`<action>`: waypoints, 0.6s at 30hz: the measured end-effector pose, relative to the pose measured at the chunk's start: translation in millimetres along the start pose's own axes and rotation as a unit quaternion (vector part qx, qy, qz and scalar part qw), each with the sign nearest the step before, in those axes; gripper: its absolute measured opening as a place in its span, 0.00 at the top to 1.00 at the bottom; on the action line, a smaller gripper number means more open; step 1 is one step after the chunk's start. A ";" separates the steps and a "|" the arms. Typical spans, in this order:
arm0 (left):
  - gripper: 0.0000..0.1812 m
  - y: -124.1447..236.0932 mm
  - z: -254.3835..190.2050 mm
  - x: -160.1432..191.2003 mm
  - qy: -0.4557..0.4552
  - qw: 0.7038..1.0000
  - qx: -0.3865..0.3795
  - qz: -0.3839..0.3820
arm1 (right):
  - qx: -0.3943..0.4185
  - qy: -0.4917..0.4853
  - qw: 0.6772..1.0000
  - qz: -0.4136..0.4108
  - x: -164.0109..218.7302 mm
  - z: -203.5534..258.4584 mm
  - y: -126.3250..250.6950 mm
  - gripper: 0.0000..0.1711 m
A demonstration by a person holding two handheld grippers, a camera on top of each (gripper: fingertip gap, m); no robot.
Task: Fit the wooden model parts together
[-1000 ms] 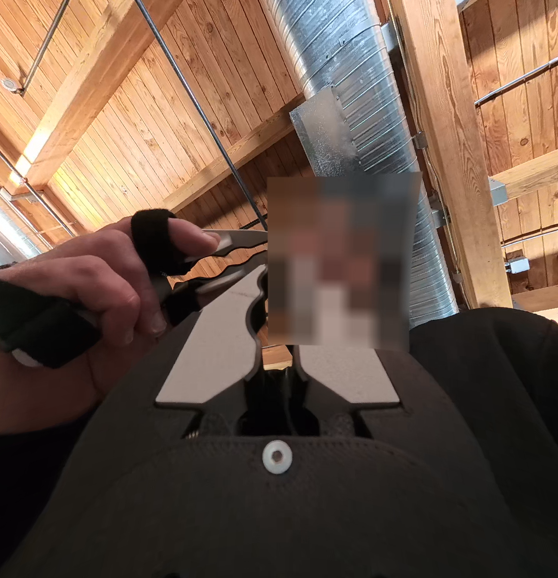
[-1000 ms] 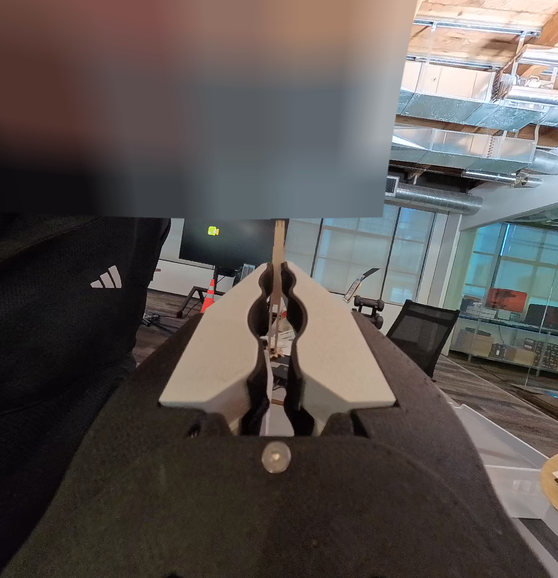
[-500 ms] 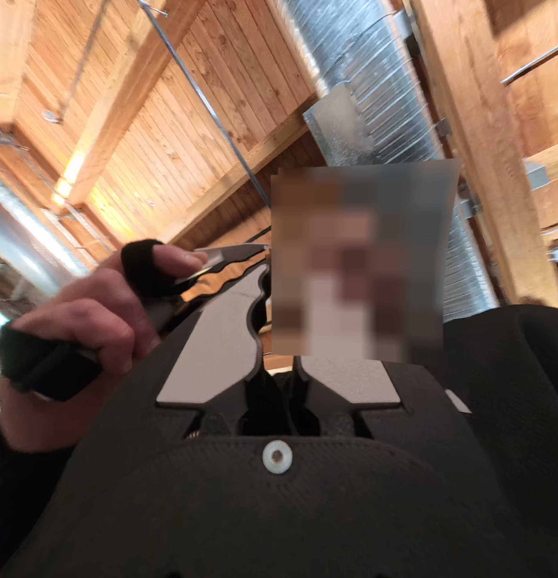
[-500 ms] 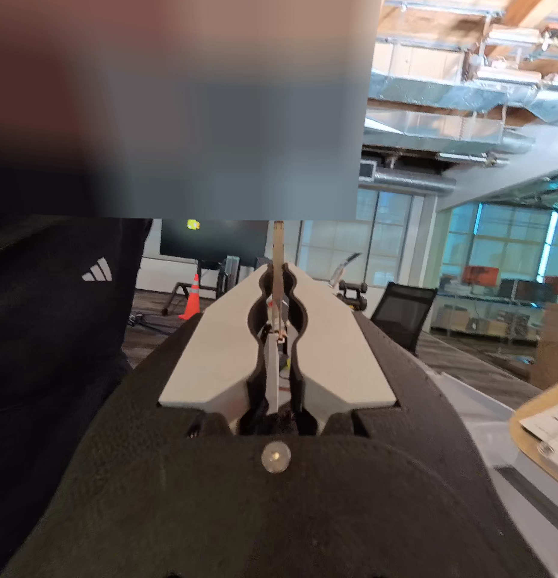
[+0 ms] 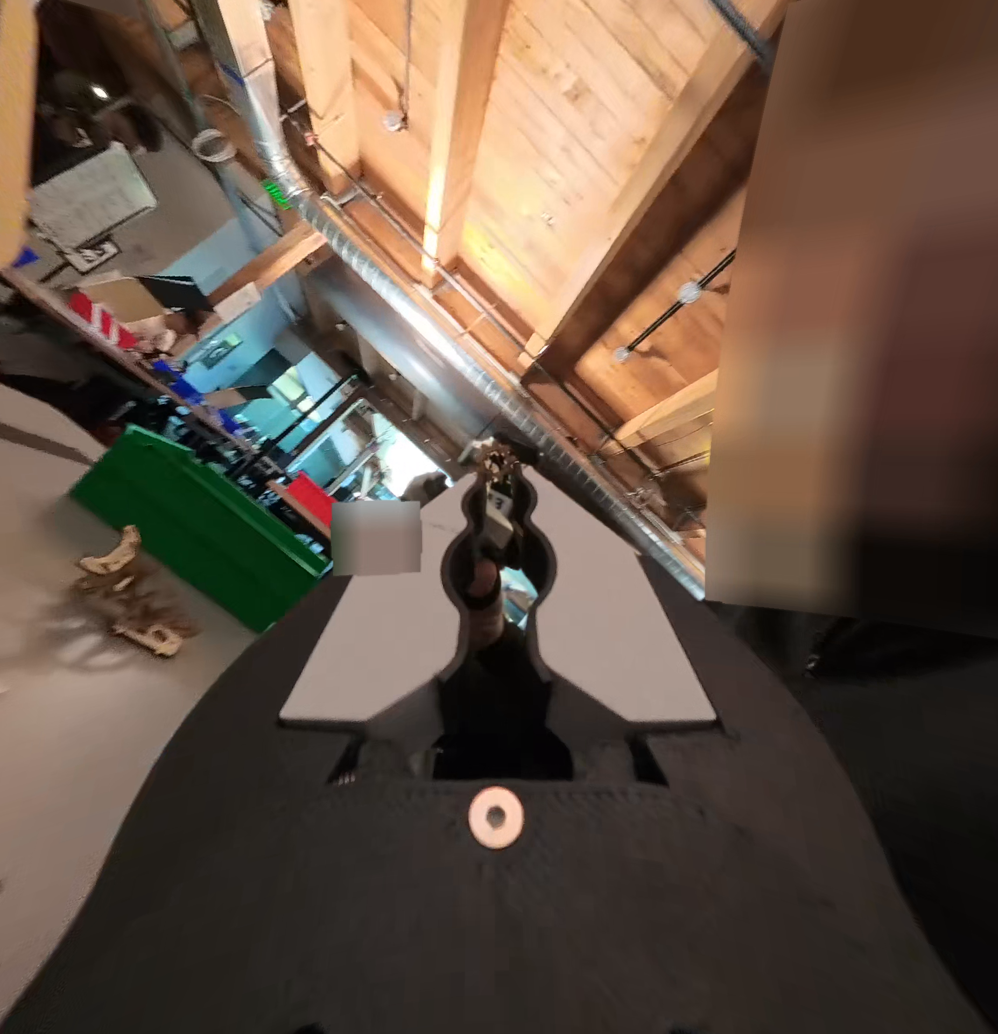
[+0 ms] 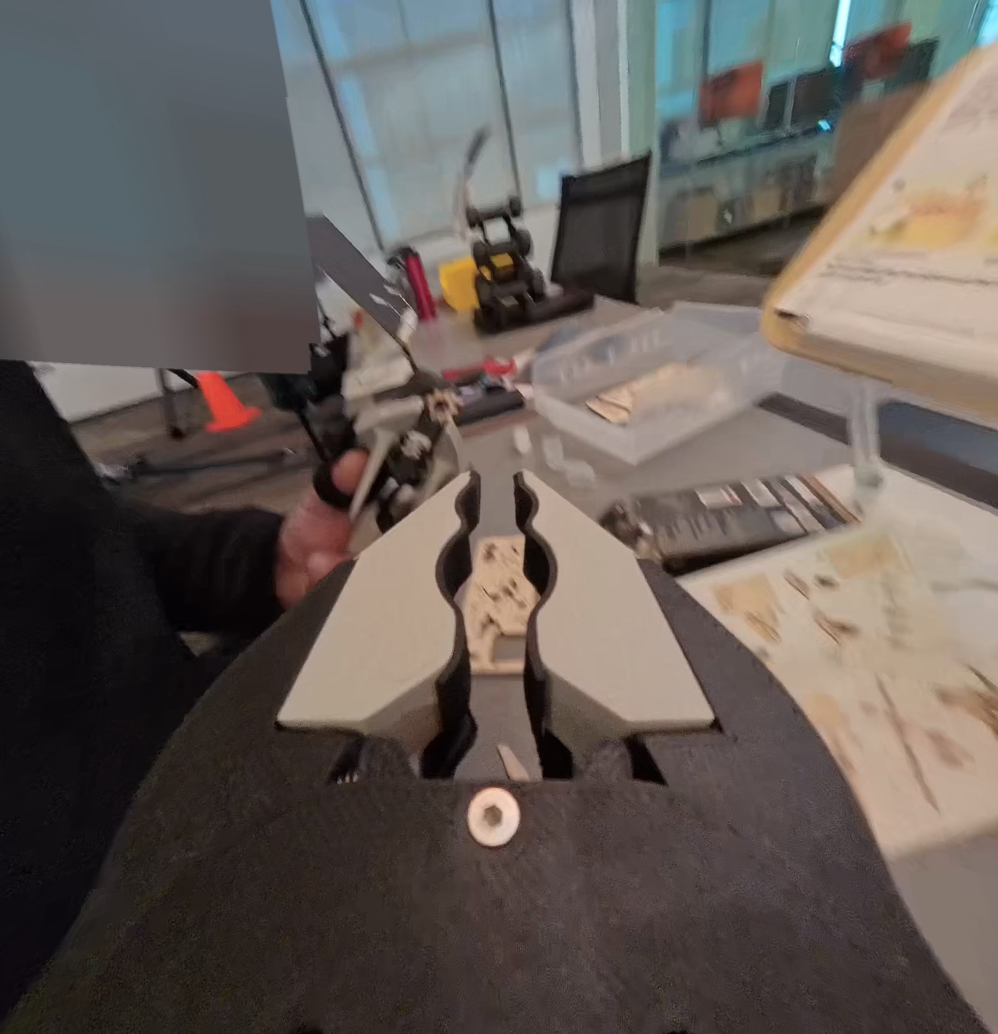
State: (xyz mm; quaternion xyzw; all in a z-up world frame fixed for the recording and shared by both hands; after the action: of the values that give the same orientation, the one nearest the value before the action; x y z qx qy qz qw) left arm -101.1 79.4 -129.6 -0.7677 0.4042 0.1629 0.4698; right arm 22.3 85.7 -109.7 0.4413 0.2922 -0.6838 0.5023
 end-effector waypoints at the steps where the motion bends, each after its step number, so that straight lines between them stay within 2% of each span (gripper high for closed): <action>1: 0.96 4.0 3.6 -1.1 -0.016 1.000 -0.021 0.016 | 0.031 0.011 0.999 0.021 6.4 -6.2 9.5 0.94; 4: 0.96 12.6 12.7 0.6 -0.061 0.993 -0.071 0.076 | 0.108 0.028 0.989 0.097 25.5 -24.3 43.5 0.89; 6: 0.96 17.1 17.9 2.4 -0.062 0.989 -0.091 0.094 | 0.151 0.067 0.971 0.174 49.9 -33.9 60.8 0.88; 10: 0.96 24.8 27.8 14.7 -0.057 0.982 -0.127 0.130 | 0.175 0.094 0.942 0.272 93.0 -37.1 68.4 0.87; 15: 0.96 30.7 35.4 44.6 -0.088 0.955 -0.180 0.218 | 0.216 0.036 0.911 0.350 133.5 -38.4 63.2 0.88; 18: 0.96 31.8 44.0 68.9 -0.081 0.934 -0.197 0.287 | 0.237 -0.059 0.890 0.386 154.8 -41.3 73.9 0.86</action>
State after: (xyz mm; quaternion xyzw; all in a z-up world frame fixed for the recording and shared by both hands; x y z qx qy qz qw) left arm -77.2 77.4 -214.0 -0.6803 0.5280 0.4287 0.2732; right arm 88.5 30.1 -263.5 0.5839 -0.1018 -0.5097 0.6237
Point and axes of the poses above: each gripper's, where its closed fingertips meet, y back along the fingers, x out of its underside, z = x × y across the jaws, the point moved 5 cm from there along y, back along the fingers, and after that the axes turned 14 degrees about -y, right-handed, at the moved point
